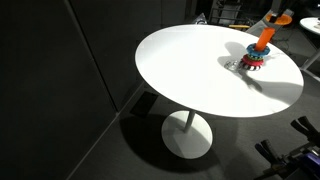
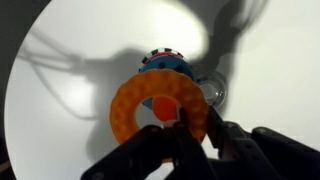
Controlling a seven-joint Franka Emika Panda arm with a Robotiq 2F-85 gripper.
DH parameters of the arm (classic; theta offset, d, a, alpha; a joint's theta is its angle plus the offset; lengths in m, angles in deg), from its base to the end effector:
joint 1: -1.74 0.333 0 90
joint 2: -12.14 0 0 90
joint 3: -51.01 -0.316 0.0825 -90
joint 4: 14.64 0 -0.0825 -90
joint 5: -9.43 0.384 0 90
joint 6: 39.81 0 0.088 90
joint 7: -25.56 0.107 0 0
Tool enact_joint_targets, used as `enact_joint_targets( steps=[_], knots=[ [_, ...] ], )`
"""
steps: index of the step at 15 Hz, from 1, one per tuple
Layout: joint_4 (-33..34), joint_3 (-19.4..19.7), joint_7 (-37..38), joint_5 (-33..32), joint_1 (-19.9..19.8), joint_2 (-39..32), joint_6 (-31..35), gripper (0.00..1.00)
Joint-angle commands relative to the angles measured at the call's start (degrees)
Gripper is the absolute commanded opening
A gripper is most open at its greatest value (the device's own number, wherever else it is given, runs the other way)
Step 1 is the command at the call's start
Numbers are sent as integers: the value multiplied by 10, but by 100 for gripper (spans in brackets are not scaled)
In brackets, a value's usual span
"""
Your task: Pick up orange ring and stack it on the rings stacking stand
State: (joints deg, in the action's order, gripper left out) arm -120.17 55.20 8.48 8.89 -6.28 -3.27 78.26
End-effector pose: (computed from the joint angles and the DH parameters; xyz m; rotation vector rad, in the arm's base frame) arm 0.6042 -0.1287 0.3782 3.1228 0.1434 -0.0857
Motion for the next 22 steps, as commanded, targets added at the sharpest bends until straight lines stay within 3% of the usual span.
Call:
enact_joint_targets(
  steps=[1,22],
  knots=[
    [35,-2,14,2,2,-25,-26,8],
    [34,0,45,-8,7,-40,-23,8]
  ],
)
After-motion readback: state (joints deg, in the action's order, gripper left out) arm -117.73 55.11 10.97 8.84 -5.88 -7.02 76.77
